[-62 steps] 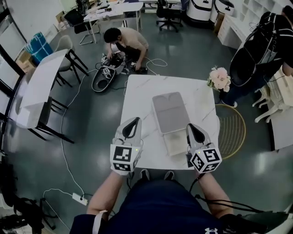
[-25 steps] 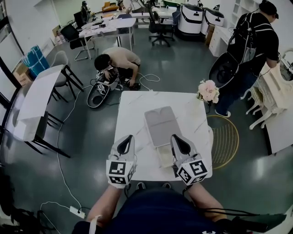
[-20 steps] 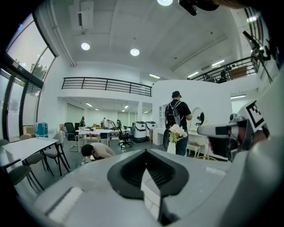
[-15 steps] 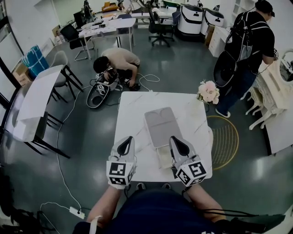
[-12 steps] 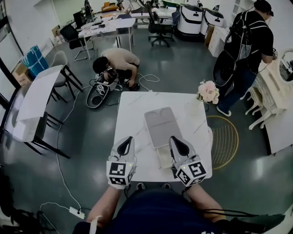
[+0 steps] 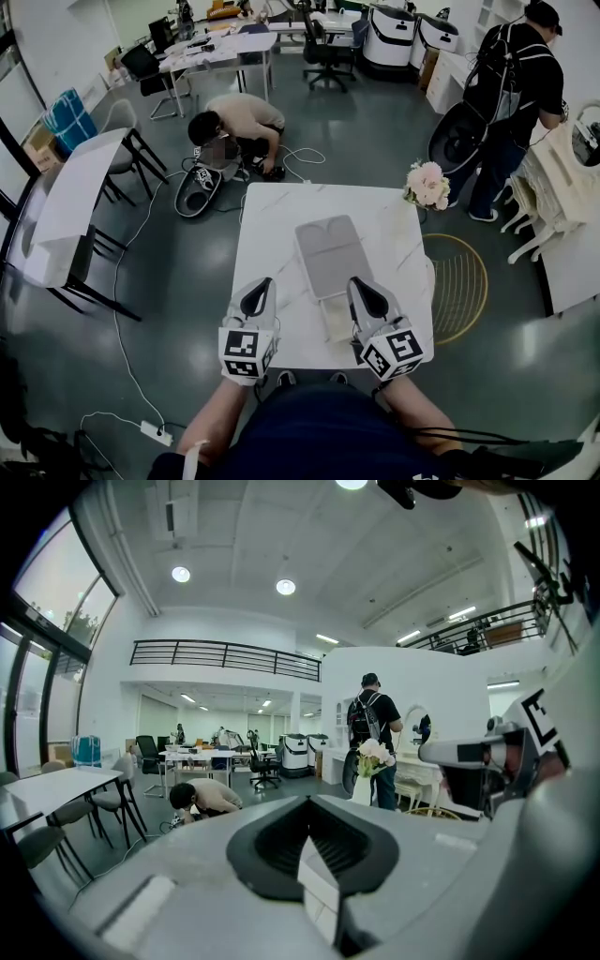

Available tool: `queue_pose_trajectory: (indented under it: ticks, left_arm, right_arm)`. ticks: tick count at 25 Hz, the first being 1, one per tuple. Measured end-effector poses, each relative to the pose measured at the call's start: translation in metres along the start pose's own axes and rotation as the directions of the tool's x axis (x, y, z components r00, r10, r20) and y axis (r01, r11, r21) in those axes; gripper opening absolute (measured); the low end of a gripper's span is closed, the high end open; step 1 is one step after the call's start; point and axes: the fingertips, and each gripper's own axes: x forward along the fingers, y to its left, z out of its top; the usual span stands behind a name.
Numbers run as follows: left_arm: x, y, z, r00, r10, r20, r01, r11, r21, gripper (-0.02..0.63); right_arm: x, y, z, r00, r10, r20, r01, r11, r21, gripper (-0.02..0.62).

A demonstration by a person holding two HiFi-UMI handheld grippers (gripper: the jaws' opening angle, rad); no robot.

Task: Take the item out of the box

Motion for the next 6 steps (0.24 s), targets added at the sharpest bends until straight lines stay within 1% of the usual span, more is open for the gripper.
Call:
queue_pose_trajectory:
  ticks: [6]
  left_arm:
    - [-0.0025, 0.0025, -0.0008, 1.0, -0.003, -0.006, 0.003, 1.0, -0.002, 0.002]
  right_arm:
    - [0.0017, 0.0052, 0.0009, 1.0, 0.001, -0.004, -0.001, 1.0, -0.003, 0.002]
